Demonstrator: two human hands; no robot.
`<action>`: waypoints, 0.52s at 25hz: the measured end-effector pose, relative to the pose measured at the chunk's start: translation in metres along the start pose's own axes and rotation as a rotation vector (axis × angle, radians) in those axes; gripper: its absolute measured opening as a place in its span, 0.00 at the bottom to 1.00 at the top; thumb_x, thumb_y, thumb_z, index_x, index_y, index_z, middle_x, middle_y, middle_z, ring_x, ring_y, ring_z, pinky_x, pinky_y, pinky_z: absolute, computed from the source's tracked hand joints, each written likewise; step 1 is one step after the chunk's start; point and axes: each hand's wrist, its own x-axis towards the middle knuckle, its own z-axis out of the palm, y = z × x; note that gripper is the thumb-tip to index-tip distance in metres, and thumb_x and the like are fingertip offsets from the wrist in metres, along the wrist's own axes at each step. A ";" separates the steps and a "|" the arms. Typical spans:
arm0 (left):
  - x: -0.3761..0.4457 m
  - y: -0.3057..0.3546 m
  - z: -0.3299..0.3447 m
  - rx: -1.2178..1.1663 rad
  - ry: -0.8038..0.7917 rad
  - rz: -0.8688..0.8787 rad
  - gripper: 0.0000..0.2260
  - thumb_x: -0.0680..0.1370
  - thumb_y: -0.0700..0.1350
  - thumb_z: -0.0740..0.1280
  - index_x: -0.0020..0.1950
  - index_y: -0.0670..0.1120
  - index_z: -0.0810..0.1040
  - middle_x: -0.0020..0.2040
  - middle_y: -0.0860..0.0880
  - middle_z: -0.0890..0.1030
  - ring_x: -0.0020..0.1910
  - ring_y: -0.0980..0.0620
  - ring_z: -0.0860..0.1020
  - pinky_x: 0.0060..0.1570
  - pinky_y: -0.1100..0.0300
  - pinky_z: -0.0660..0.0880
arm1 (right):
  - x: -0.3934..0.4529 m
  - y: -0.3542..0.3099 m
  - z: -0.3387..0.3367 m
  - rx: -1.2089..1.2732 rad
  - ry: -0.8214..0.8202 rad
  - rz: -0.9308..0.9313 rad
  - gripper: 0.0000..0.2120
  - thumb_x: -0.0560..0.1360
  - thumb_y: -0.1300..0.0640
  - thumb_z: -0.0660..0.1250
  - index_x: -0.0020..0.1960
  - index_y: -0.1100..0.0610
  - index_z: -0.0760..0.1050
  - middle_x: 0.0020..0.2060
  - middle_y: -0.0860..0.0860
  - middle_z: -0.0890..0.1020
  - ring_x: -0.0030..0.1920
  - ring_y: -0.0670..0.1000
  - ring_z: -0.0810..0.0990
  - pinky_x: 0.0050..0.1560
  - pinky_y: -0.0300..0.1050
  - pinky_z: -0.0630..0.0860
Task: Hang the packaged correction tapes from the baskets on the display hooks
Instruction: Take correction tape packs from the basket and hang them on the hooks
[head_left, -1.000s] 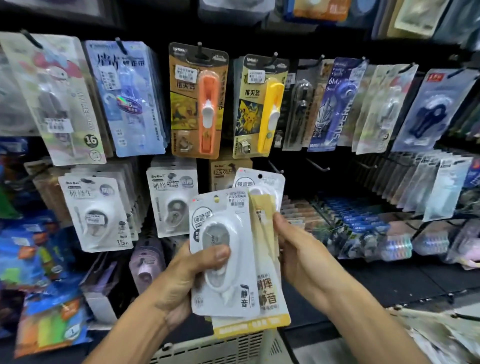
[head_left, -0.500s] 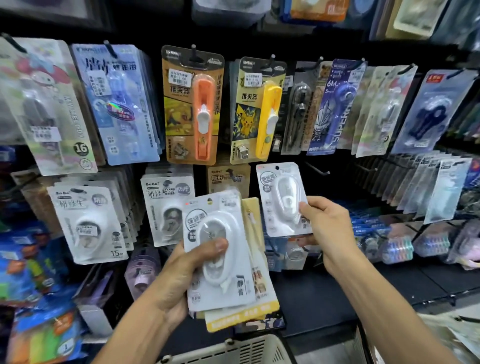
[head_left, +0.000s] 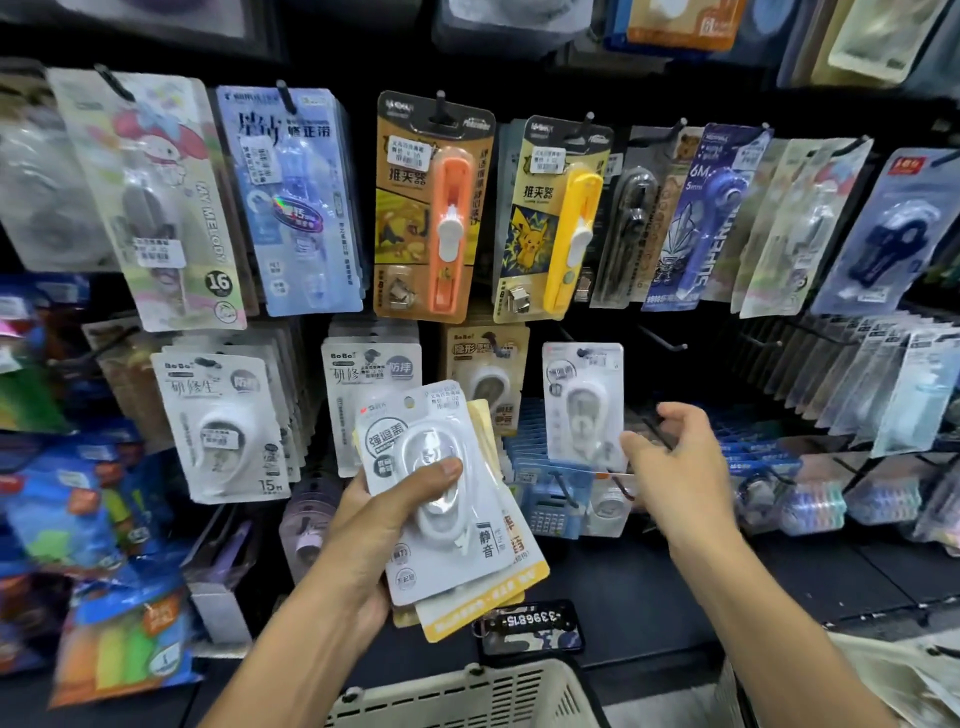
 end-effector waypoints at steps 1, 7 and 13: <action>-0.001 -0.001 0.001 0.001 0.004 -0.003 0.29 0.59 0.43 0.80 0.59 0.42 0.81 0.47 0.40 0.88 0.40 0.43 0.88 0.33 0.50 0.84 | -0.014 -0.007 0.003 -0.037 -0.079 -0.141 0.12 0.77 0.49 0.69 0.60 0.46 0.75 0.53 0.42 0.78 0.51 0.47 0.80 0.51 0.49 0.79; 0.001 0.002 -0.002 -0.002 -0.021 -0.028 0.28 0.61 0.45 0.79 0.61 0.41 0.82 0.51 0.37 0.87 0.42 0.41 0.87 0.37 0.50 0.85 | -0.079 -0.030 0.039 0.121 -0.663 -0.264 0.10 0.71 0.47 0.76 0.42 0.53 0.81 0.36 0.54 0.83 0.36 0.44 0.77 0.40 0.41 0.74; 0.003 0.006 -0.005 -0.049 -0.131 -0.061 0.43 0.48 0.48 0.89 0.62 0.43 0.81 0.55 0.38 0.86 0.51 0.38 0.86 0.43 0.46 0.85 | -0.064 -0.029 0.038 0.365 -0.477 -0.101 0.11 0.77 0.63 0.71 0.48 0.47 0.76 0.38 0.54 0.83 0.37 0.50 0.80 0.42 0.49 0.77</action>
